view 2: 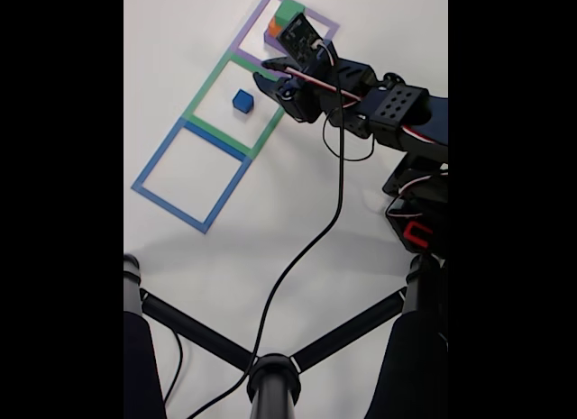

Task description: Tower of hanoi

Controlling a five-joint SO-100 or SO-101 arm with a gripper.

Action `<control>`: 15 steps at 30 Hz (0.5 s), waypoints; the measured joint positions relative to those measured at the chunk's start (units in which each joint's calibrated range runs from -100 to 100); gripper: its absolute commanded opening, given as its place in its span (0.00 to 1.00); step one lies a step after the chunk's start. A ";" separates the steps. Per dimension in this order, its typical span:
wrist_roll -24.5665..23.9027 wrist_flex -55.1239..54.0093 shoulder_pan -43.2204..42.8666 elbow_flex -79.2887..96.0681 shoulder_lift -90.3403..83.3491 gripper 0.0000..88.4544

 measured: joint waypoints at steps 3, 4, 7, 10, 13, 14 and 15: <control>0.00 19.10 1.47 -8.53 -5.74 0.00; 0.00 25.04 2.13 -12.10 -6.59 0.00; -0.99 42.05 4.34 -24.63 -7.26 0.00; -1.58 56.42 7.04 -38.29 -6.67 0.00; -2.36 68.06 10.07 -51.09 -4.90 0.00; -2.76 70.39 10.89 -54.57 -4.31 0.00; -3.15 72.55 11.46 -57.79 -3.80 0.00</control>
